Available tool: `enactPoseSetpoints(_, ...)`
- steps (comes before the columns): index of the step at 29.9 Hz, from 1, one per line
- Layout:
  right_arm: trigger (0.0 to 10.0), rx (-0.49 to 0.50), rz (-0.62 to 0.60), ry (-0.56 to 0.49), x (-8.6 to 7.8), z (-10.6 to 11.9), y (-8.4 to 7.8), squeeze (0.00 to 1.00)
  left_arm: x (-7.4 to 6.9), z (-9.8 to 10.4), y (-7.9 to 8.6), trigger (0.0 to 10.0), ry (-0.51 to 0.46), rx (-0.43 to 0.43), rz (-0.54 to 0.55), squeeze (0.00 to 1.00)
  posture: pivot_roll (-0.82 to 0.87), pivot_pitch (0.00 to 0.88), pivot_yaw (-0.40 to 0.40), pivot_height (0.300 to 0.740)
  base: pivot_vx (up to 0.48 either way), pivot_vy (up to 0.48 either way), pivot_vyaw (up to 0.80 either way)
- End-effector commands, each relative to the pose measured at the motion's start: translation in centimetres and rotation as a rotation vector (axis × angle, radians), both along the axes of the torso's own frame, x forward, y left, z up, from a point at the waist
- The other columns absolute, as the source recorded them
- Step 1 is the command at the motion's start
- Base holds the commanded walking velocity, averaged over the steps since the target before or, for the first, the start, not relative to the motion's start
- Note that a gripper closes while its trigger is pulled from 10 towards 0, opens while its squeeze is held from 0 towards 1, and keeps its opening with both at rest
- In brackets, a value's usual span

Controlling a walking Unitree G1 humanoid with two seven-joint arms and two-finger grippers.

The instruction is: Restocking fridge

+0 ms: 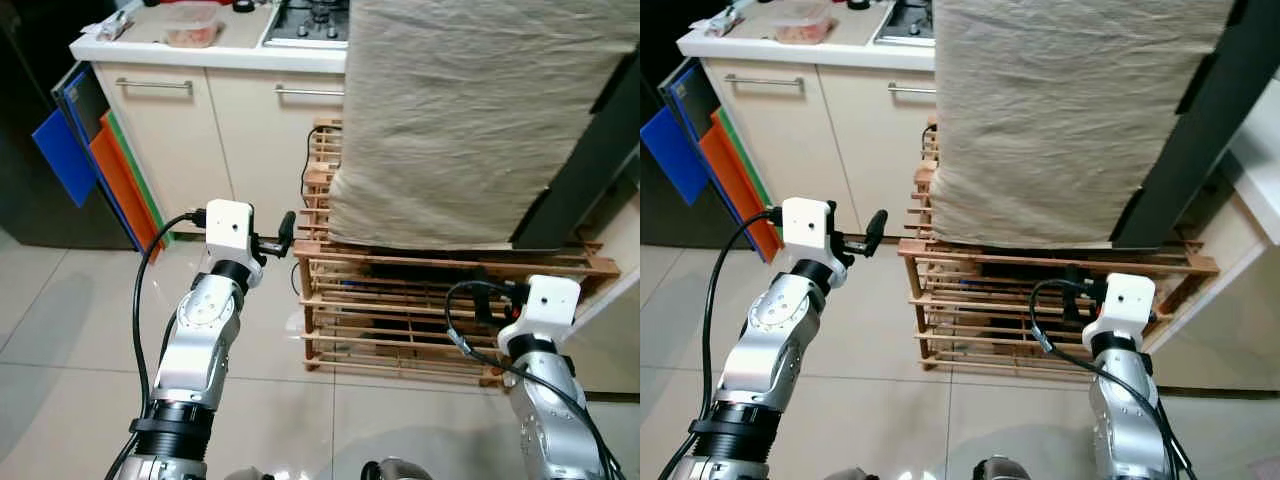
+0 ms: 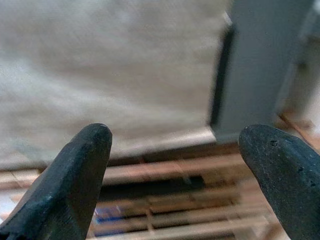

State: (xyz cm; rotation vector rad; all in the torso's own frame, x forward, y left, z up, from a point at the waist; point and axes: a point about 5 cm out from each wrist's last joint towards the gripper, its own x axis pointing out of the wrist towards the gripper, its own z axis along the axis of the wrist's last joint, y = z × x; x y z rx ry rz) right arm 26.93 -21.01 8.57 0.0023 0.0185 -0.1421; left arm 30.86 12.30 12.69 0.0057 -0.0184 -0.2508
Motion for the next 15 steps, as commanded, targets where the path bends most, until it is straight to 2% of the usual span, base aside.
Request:
enactPoseSetpoints(1, 10.0, 0.027, 0.045, 0.004, 0.7, 0.0, 1.2, 0.0, 0.1, 0.0, 0.8, 10.0, -0.014, 0.044, 0.022, 0.0, -0.03, 0.0, 0.026, 0.726, 0.0, 0.48, -0.74)
enactPoseSetpoints(9, 10.0, 0.016, 0.108, 0.004, 1.3, 0.2, 2.6, 0.0, 0.1, 0.1, 1.2, 10.0, -0.01, 0.02, 0.032, 0.0, -0.03, 0.0, 0.015, 0.726, 0.0, 0.48, -0.73)
enactPoseSetpoints(15, 10.0, 0.008, 0.122, 0.005, 1.2, 0.3, 2.4, 0.0, 0.8, 0.5, 1.1, 10.0, -0.033, 0.019, 0.056, 0.0, -0.04, 0.0, -0.001, 0.726, 0.0, 0.48, -0.73)
